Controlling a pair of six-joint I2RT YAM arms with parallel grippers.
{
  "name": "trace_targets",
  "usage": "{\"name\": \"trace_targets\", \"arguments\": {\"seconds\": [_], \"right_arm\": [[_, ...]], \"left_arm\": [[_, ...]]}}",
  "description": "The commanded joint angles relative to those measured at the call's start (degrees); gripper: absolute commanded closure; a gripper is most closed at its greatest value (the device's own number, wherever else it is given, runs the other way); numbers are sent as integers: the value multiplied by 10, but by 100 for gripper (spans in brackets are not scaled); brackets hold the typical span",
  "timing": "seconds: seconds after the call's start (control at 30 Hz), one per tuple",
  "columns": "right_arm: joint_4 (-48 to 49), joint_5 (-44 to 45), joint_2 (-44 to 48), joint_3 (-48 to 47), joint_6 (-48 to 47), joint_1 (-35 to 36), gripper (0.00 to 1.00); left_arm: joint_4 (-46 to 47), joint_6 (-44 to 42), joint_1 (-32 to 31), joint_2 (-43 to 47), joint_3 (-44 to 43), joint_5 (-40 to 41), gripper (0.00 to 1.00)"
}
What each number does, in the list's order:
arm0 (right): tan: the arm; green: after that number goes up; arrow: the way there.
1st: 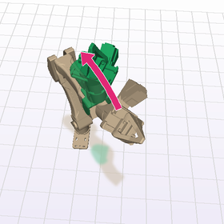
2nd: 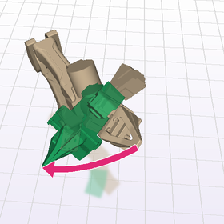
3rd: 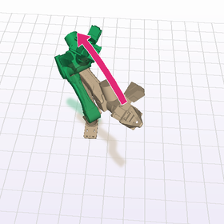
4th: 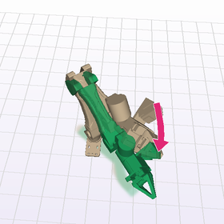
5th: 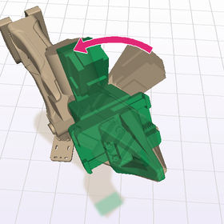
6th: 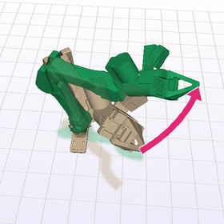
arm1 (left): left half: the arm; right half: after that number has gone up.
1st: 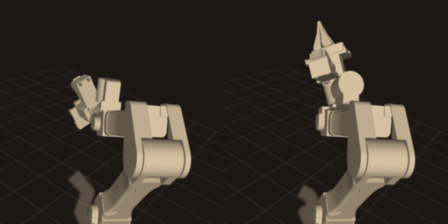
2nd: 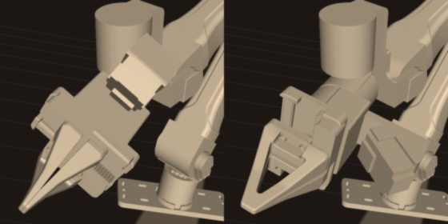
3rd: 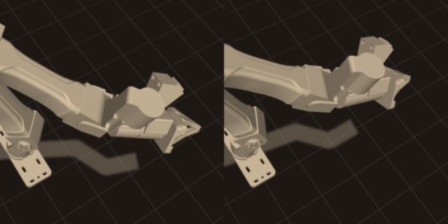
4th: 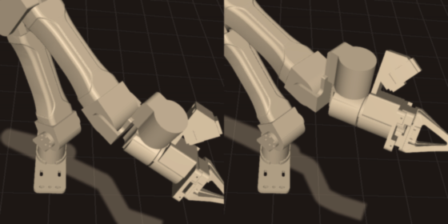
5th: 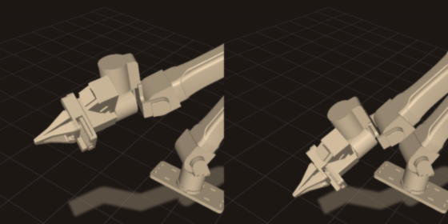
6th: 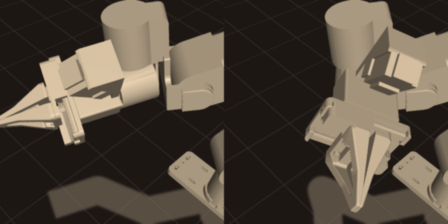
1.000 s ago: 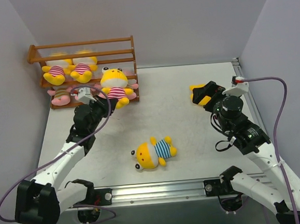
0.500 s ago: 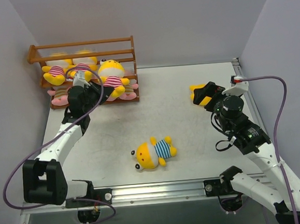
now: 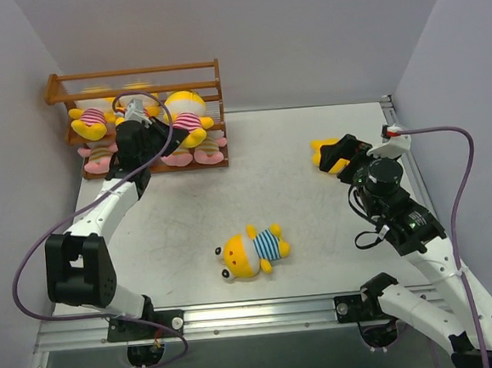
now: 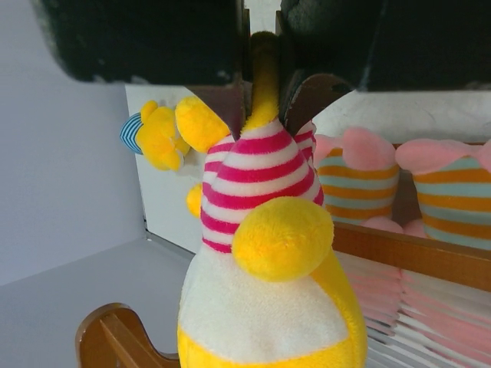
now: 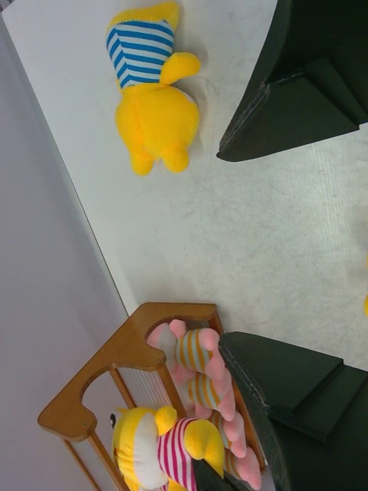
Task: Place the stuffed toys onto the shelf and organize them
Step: Place the stuffed toy onto shelf
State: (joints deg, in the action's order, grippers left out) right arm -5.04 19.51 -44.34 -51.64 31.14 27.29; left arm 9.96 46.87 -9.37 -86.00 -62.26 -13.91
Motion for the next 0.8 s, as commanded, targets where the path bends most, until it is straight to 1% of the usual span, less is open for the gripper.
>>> {"name": "trace_targets", "arguments": {"seconds": [0.0, 0.37, 0.6, 0.77], "right_arm": [[8, 13, 11, 3, -7, -5, 1], [-8, 13, 27, 0, -10, -9, 1], [-13, 10, 27, -4, -6, -10, 1], [-12, 4, 26, -3, -5, -10, 1]], "left_arm": [[21, -19, 4, -22, -45, 4, 92], [56, -53, 7, -90, -91, -2, 92], [92, -41, 10, -106, -97, -6, 91], [97, -37, 14, -118, -117, -6, 91]]}}
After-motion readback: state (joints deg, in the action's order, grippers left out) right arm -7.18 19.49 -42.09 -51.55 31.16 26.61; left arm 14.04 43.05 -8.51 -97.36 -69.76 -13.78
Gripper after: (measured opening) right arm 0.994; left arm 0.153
